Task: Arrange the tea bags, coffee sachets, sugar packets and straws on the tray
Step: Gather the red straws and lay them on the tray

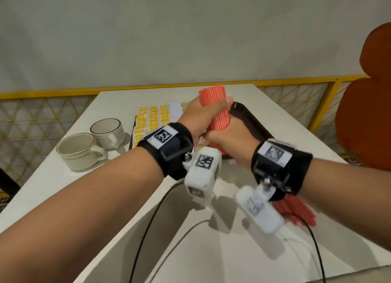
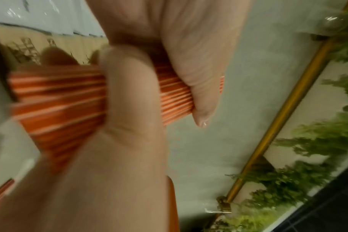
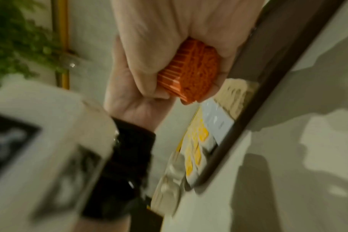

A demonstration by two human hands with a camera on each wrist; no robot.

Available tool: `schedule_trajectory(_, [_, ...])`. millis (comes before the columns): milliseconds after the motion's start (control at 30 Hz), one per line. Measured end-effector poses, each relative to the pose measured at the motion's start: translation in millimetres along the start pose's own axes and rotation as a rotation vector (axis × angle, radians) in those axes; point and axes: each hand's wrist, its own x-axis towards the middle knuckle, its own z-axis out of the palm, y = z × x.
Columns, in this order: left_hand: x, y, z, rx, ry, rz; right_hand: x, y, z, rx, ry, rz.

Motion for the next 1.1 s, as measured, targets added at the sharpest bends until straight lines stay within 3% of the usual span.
schedule_trajectory(167, [63, -27, 24, 0.032, -0.129, -0.284, 65, 3, -56, -0.133, -0.095, 0.206])
schedule_trajectory(367, [133, -34, 31, 0.431, -0.163, -0.471, 136, 25, -91, -0.409, -0.174, 0.401])
schedule_trajectory(467, [160, -44, 33, 0.409, -0.139, -0.492, 160, 25, -96, -0.602, -0.161, 0.426])
schedule_trajectory(567, [182, -54, 38, 0.415, -0.118, -0.510, 179, 29, -98, -0.641, -0.153, 0.449])
schedule_trajectory(1100, [211, -61, 52, 0.949, -0.212, -0.363, 205, 33, -111, -0.917, -0.144, 0.376])
